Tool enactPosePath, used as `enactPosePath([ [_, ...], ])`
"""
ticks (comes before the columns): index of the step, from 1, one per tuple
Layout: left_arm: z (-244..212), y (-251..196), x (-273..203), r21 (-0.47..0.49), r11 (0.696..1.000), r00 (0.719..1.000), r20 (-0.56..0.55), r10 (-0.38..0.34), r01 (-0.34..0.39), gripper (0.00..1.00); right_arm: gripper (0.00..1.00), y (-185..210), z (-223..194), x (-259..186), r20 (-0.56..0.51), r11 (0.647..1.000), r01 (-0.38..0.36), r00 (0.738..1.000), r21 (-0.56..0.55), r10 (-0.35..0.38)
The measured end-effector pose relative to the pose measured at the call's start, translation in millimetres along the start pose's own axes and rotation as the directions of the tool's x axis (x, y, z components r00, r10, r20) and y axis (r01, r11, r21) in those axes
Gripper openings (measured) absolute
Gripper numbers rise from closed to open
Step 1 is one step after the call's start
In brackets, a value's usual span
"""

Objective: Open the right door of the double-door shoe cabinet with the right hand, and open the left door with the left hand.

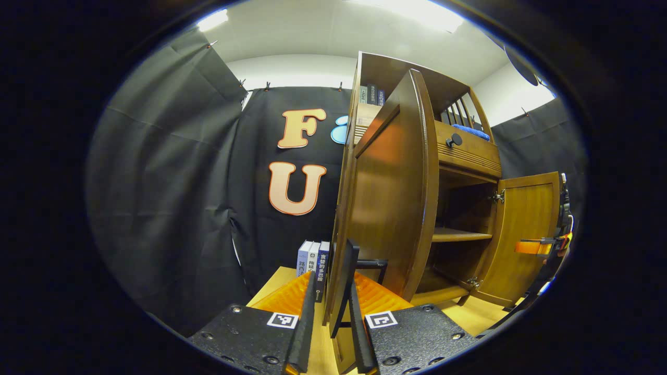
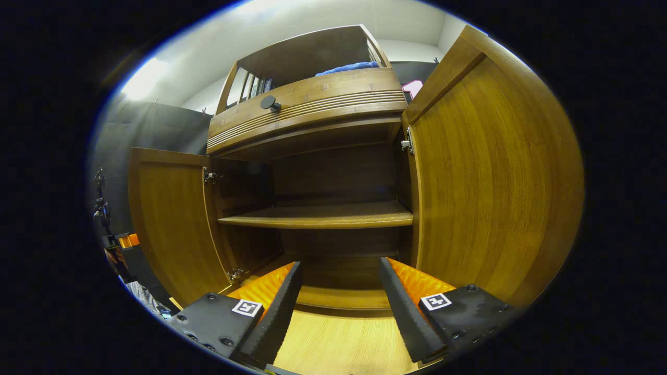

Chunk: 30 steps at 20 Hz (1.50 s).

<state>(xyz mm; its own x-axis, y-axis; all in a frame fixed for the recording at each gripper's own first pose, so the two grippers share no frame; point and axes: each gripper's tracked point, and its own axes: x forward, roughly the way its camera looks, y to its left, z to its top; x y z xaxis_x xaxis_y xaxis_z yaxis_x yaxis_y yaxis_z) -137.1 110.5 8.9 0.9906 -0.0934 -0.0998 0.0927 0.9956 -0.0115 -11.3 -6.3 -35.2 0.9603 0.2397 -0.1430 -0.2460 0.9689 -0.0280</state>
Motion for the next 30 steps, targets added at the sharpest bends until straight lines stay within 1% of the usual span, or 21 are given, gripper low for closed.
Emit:
enactPosePath([
  [2,-0.4,-0.9,-5.2,-0.005,1.0,1.0,-0.005,0.013,-0.013,0.36,0.95,1.8,-2.0,3.1,-0.005,1.0,-0.009,1.0,-0.004,0.009],
  [4,2.6,-2.2,-7.6,-0.002,1.0,1.0,0.005,0.023,-0.023,0.32,0.95,3.4,-3.8,5.3,-0.011,1.0,-0.018,1.0,-0.005,0.018],
  [5,4.4,0.3,-7.7,0.013,0.999,0.999,0.012,0.035,-0.035,0.36,0.95,3.8,-4.7,6.9,-0.015,1.0,-0.023,1.0,-0.003,0.023],
  [6,6.9,5.2,-9.2,0.032,0.998,0.999,0.021,0.046,-0.047,0.21,0.95,5.0,-5.9,8.6,-0.018,1.0,-0.03,0.999,0.0,0.03],
  [7,10.3,8.8,-8.9,0.045,0.997,0.998,0.032,0.058,-0.059,0.28,0.95,7.3,-7.2,11.1,-0.02,0.999,-0.04,0.999,0.002,0.04],
  [9,16.6,8.8,-7.9,0.056,0.996,0.996,0.055,0.069,-0.072,0.28,0.95,12.4,-9.5,16.5,-0.029,0.998,-0.063,0.998,0.002,0.063],
  [10,17.7,5.1,-6.2,0.059,0.995,0.995,0.067,0.072,-0.076,0.36,0.95,15.5,-10.2,19.8,-0.031,0.997,-0.073,0.997,0.002,0.073],
  [11,21.7,7.2,-5.0,0.062,0.995,0.994,0.082,0.07,-0.076,0.36,0.95,17.0,-10.3,20.7,-0.031,0.997,-0.082,0.996,0.003,0.082],
  [12,24.3,5.8,-3.1,0.063,0.996,0.993,0.098,0.061,-0.068,0.21,0.95,19.4,-9.9,22.8,-0.029,0.996,-0.09,0.995,0.005,0.09],
  [13,26.6,1.6,2.6,0.057,0.997,0.992,0.115,0.047,-0.054,0.28,0.95,21.7,-9.1,23.9,-0.026,0.995,-0.097,0.995,0.007,0.097],
  [14,28.6,-2.4,6.4,0.052,0.998,0.992,0.124,0.035,-0.042,0.28,0.95,22.5,-8.8,23.8,-0.024,0.995,-0.102,0.994,0.009,0.103],
  [15,30.3,-6.1,13.1,0.041,0.999,0.991,0.131,0.026,-0.032,0.21,0.95,23.0,-8.3,23.7,-0.021,0.994,-0.105,0.994,0.01,0.105],
  [16,30.7,-12.1,13.0,0.024,1.0,0.991,0.135,0.016,-0.019,0.21,1.0,22.2,-8.5,23.6,-0.019,0.994,-0.105,0.994,0.01,0.105],
  [17,29.7,-19.8,14.1,0.008,1.0,0.991,0.136,-0.005,0.004,0.21,1.0,20.5,-8.2,22.4,-0.018,0.995,-0.102,0.995,0.006,0.102],
  [18,30.7,-28.3,15.1,-0.012,1.0,0.99,0.141,-0.024,0.026,0.28,0.95,17.4,-8.4,20.1,-0.014,0.995,-0.096,0.995,0.001,0.096],
  [22,27.3,-55.7,20.1,-0.08,0.992,0.986,0.137,-0.09,0.102,0.28,0.95,0.5,-4.3,6.2,0.007,0.999,-0.053,0.999,-0.006,0.053],
  [24,25.8,-61.5,21.5,-0.071,0.99,0.985,0.132,-0.111,0.121,0.28,0.84,-11.8,-1.3,-3.2,0.02,1.0,-0.018,1.0,-0.003,0.018],
  [27,22.2,-61.9,24.1,-0.046,0.99,0.985,0.119,-0.126,0.133,0.28,0.84,-28.6,2.0,-18.0,0.038,0.999,0.032,0.999,0.008,-0.033],
  [28,19.8,-61.9,25.7,-0.044,0.992,0.988,0.11,-0.112,0.117,0.28,1.0,-32.8,2.2,-22.8,0.038,0.999,0.045,0.998,0.008,-0.045],
  [29,16.5,-56.8,25.9,-0.038,0.996,0.992,0.101,-0.079,0.084,0.28,0.84,-36.5,2.0,-27.4,0.04,0.998,0.058,0.998,0.005,-0.058],
  [30,13.8,-51.3,24.4,-0.035,0.998,0.994,0.095,-0.049,0.052,0.28,0.92,-41.0,1.0,-30.3,0.04,0.997,0.071,0.997,0.001,-0.071],
])
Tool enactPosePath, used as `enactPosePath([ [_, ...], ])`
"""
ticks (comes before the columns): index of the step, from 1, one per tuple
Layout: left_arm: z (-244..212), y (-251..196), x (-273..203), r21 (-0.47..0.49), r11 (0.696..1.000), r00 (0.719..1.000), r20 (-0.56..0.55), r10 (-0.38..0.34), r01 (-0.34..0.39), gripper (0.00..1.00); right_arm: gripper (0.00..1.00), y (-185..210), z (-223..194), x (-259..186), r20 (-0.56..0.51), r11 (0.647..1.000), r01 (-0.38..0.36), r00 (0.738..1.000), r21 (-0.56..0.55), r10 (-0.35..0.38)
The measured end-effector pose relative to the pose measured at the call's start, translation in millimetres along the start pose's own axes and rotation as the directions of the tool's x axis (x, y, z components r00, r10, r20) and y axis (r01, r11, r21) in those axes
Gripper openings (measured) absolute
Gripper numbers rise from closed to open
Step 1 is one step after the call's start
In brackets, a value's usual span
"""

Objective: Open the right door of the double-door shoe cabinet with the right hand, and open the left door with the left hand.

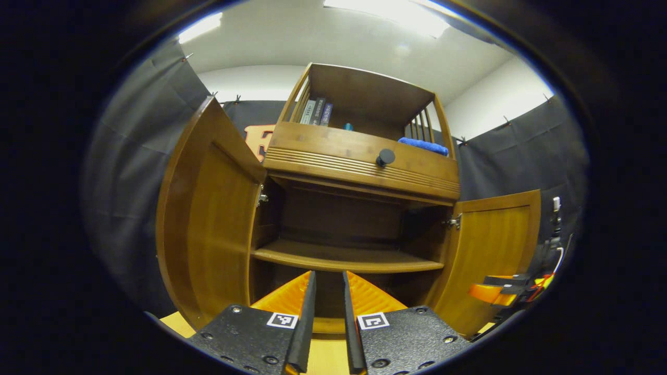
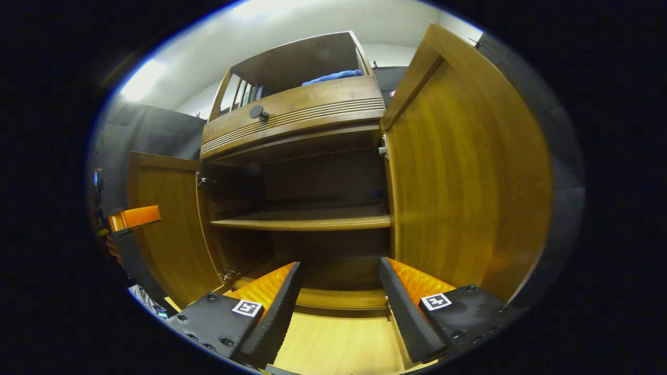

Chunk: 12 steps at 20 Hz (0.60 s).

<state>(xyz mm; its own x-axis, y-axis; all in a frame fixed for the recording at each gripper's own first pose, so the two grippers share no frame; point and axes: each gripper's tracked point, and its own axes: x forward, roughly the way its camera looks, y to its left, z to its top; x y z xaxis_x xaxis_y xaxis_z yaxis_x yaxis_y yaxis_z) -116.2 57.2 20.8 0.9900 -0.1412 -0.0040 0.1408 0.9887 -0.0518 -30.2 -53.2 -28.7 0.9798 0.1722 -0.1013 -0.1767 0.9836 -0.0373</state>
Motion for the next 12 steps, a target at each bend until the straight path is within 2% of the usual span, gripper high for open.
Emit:
enactPosePath([
  [1,-1.3,3.5,0.4,-0.004,1.0,1.0,-0.008,0.025,-0.025,0.28,1.0,-4.5,-1.2,-3.2,-0.003,1.0,0.016,1.0,-0.006,-0.016],
  [2,-3.6,2.9,-0.1,-0.005,0.999,0.999,-0.014,0.041,-0.041,0.28,1.0,-7.3,-3.1,-5.7,-0.009,1.0,0.026,1.0,-0.012,-0.026],
  [3,-5.3,4.6,-1.0,0.002,0.998,0.998,-0.016,0.059,-0.058,0.28,0.84,-8.9,-4.0,-9.2,-0.013,0.999,0.031,0.999,-0.016,-0.031],
  [5,-7.9,8.9,0.1,0.02,0.997,0.997,-0.023,0.07,-0.069,0.28,0.84,-8.5,-7.0,-12.8,-0.023,0.999,0.036,0.999,-0.026,-0.036],
  [6,-10.9,8.4,0.7,0.022,0.997,0.997,-0.027,0.072,-0.071,0.31,0.97,-7.5,-8.1,-14.2,-0.025,0.999,0.035,0.999,-0.03,-0.036],
  [7,-12.7,8.6,1.3,0.019,0.997,0.997,-0.031,0.071,-0.071,0.33,0.91,-6.7,-8.3,-14.7,-0.025,0.999,0.037,0.999,-0.026,-0.038],
  [8,-14.6,8.6,1.6,0.013,0.997,0.997,-0.035,0.076,-0.075,0.36,0.91,-5.4,-8.1,-14.9,-0.026,0.999,0.039,0.999,-0.013,-0.039],
  [12,-18.2,11.7,-0.8,-0.003,0.994,0.993,-0.046,0.106,-0.106,0.64,0.91,3.7,-2.6,-10.2,-0.003,0.999,0.034,0.999,0.022,-0.034],
])
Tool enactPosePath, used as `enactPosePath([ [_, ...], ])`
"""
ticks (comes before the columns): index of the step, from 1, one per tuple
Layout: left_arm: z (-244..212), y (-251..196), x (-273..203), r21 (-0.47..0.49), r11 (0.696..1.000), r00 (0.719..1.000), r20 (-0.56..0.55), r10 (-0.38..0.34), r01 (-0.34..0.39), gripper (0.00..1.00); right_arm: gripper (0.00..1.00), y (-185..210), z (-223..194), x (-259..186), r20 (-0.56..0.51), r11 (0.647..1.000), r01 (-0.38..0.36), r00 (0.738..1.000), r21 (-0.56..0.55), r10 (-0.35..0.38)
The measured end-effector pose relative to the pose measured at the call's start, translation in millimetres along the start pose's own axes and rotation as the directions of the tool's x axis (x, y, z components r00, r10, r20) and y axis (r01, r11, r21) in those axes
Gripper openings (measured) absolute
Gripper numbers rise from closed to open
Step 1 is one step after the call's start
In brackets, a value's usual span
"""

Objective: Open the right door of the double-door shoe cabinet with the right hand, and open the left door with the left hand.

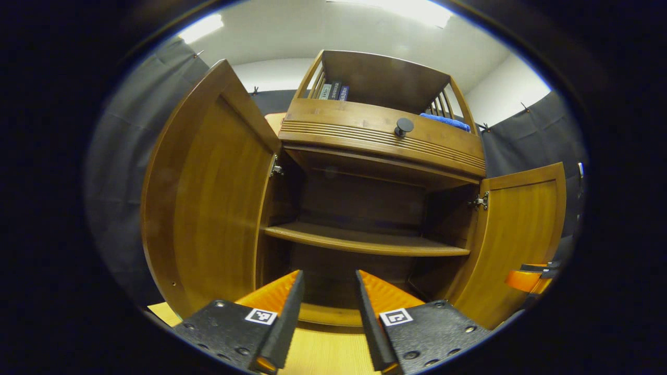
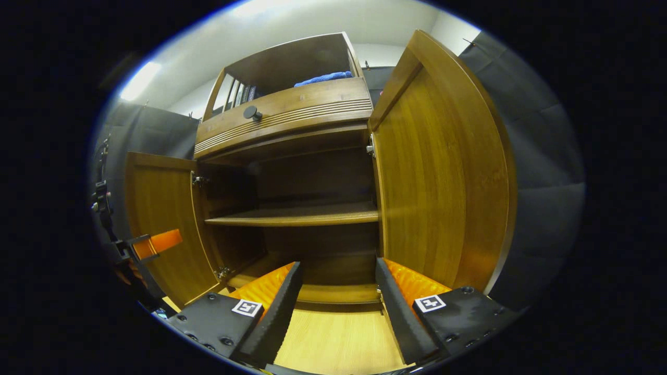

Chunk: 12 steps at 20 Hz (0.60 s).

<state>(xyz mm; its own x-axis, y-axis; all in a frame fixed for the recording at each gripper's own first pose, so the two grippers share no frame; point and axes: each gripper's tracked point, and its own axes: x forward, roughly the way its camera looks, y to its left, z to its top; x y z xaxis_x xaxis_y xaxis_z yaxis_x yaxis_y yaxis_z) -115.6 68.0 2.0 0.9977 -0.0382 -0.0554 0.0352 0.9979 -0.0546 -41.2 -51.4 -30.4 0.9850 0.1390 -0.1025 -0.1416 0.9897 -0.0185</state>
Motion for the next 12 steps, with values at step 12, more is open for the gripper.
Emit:
enactPosePath([
  [12,-5.5,9.9,-4.2,-0.011,0.999,0.999,-0.026,0.042,-0.042,0.91,0.92,13.8,3.1,11.3,-0.002,1.0,-0.015,1.0,-0.01,0.015],
])
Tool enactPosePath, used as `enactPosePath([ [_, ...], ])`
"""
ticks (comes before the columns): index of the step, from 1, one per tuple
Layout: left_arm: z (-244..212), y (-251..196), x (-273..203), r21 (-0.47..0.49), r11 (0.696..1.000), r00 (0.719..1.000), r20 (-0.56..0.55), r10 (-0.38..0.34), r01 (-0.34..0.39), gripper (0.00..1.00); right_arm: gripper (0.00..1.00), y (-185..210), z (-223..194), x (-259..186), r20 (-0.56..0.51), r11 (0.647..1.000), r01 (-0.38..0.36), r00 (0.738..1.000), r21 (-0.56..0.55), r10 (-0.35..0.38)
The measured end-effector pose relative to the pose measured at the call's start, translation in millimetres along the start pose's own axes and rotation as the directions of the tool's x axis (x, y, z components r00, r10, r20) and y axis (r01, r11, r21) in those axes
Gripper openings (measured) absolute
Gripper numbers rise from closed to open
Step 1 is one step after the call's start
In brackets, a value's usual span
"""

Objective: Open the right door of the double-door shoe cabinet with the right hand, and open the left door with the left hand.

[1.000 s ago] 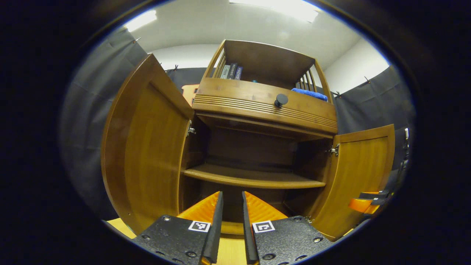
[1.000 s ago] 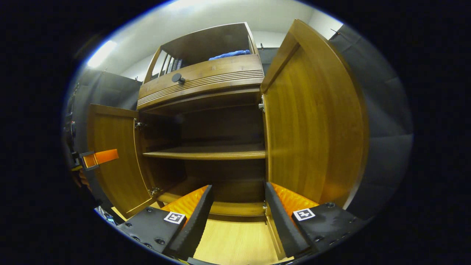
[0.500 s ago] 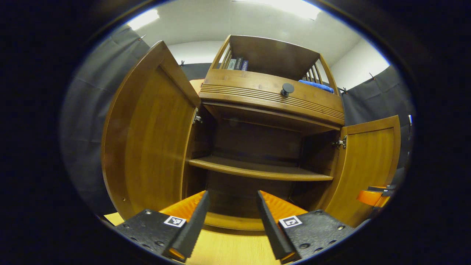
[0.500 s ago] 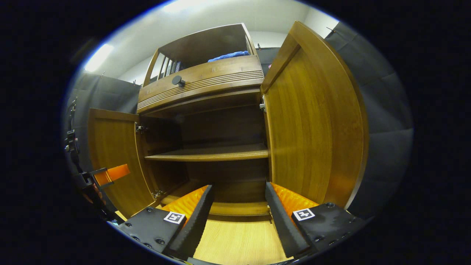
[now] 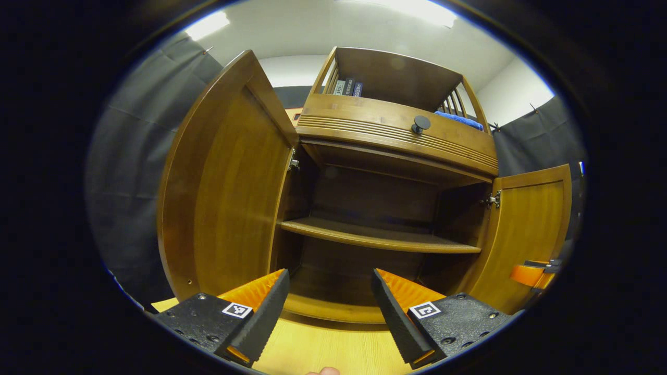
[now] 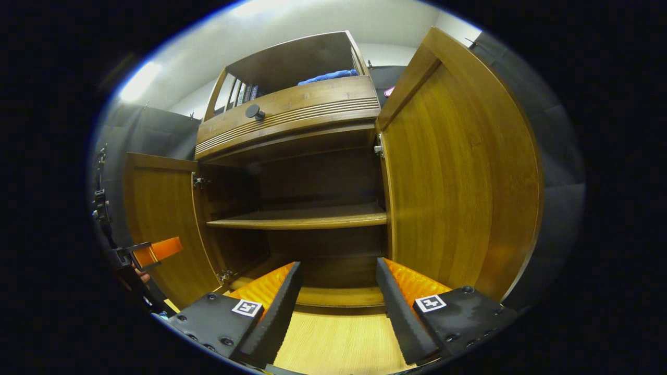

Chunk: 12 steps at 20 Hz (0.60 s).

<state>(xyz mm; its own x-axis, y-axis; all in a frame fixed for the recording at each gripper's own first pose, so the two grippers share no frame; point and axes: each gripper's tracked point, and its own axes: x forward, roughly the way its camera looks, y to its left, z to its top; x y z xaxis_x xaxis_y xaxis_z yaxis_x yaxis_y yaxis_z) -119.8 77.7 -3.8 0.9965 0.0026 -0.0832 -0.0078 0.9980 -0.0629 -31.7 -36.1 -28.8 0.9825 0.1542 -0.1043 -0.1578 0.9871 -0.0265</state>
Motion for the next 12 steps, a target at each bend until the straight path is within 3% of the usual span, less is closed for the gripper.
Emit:
enactPosePath([
  [4,0.8,3.6,0.4,0.017,1.0,1.0,0.003,0.004,-0.004,0.95,0.92,5.8,0.9,0.6,0.002,1.0,-0.003,1.0,-0.014,0.003],
  [8,2.5,2.6,0.0,0.024,1.0,1.0,0.01,-0.007,0.007,0.92,0.92,11.4,-1.3,3.6,-0.005,1.0,-0.01,1.0,-0.004,0.01],
  [9,3.2,2.7,0.5,0.024,1.0,1.0,0.013,-0.01,0.01,0.92,0.84,12.8,-1.2,3.1,-0.005,1.0,-0.012,1.0,-0.002,0.012],
  [11,5.3,2.9,1.1,0.028,1.0,1.0,0.023,-0.012,0.011,0.91,0.84,15.6,-1.7,2.4,-0.004,1.0,-0.014,1.0,0.0,0.014],
  [12,6.0,3.1,1.6,0.032,0.999,1.0,0.028,-0.013,0.012,0.91,0.99,15.9,-1.6,0.9,-0.003,1.0,-0.012,1.0,-0.001,0.012],
])
